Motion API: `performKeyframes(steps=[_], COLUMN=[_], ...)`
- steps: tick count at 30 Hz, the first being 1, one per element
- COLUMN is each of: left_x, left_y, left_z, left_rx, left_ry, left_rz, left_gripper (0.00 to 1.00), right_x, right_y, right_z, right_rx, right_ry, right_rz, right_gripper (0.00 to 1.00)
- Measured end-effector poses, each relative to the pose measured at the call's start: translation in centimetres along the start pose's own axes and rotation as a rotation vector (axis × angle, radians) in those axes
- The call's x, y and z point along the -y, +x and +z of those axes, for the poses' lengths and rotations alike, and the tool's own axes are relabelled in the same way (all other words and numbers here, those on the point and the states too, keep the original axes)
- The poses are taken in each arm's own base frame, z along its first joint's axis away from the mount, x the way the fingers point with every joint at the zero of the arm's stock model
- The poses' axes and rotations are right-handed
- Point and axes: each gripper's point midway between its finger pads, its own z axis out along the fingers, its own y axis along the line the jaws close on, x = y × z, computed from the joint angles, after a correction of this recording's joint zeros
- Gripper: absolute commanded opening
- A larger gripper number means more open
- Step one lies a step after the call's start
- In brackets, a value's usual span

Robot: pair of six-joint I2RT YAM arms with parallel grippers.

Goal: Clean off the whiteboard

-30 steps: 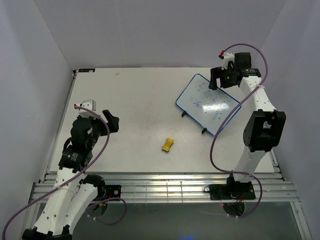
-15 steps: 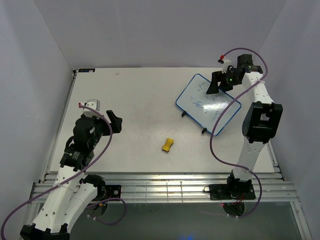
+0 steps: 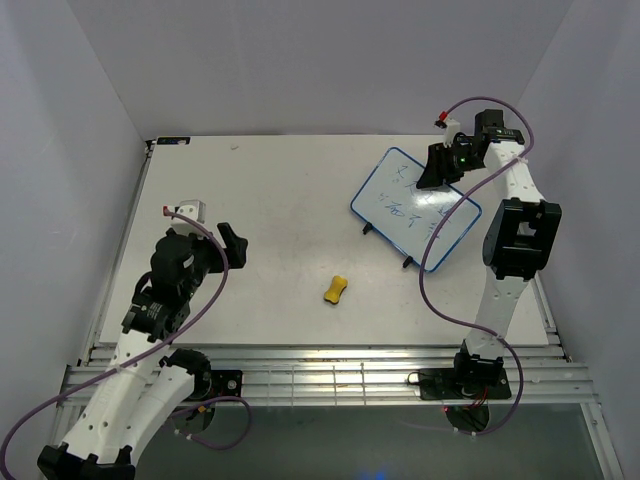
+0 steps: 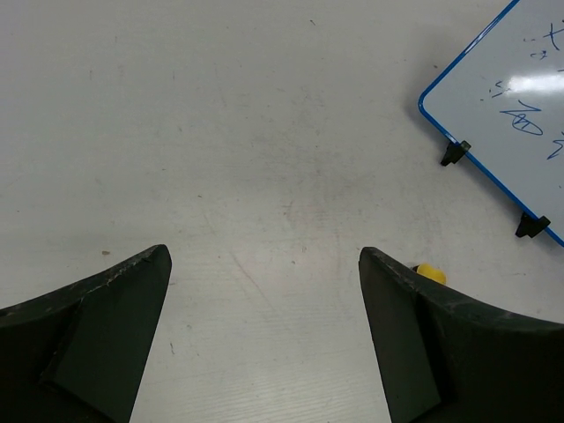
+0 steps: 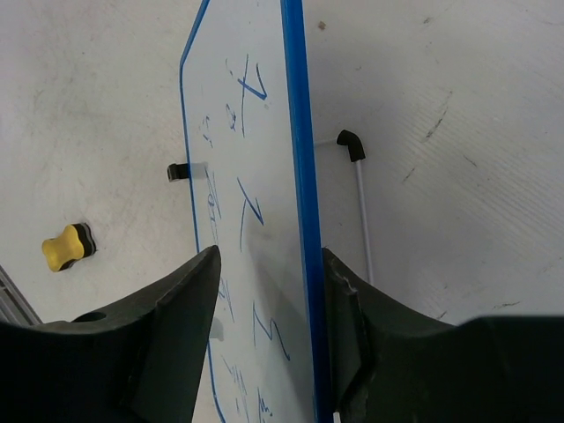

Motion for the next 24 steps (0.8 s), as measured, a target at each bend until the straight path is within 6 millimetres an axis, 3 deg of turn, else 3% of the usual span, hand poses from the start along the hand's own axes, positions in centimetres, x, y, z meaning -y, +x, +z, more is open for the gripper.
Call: performKeyframes(steps=[11, 15, 20, 22, 24], left_x=[-0.3, -0.4, -0.5, -0.5, -0.5], left_y=[0.2, 0.2, 0.2, 0.2, 0.2], left_z=[0.3, 0.3, 0.3, 0.3, 0.3], left_rx=[-0.01, -0.008, -0.007, -0.007, -0.007], left_ry=[-0.021, -0.027, -0.028, -0.028, -0.029], left_rz=[0.002, 0.002, 0.002, 0.003, 0.003], left_gripper=[0.98, 0.98, 0.98, 0.98, 0.98], right_x=[-0.3, -0.9, -2.0, -2.4, -3.5], right_y=[0.0, 0.0, -0.5, -0.6, -0.6], right_z=[-0.3, -0.8, -1.4, -1.5, -1.7], right_rx=[0.002, 0.008, 0.023, 0.027, 0.033], right_ry=[-0.014, -0.019, -0.042, -0.051, -0.088], right_rz=[-0.004, -0.009, 0.003, 0.005, 0.035], right_gripper=[0.39, 0.26, 0.21, 0.08, 0.08])
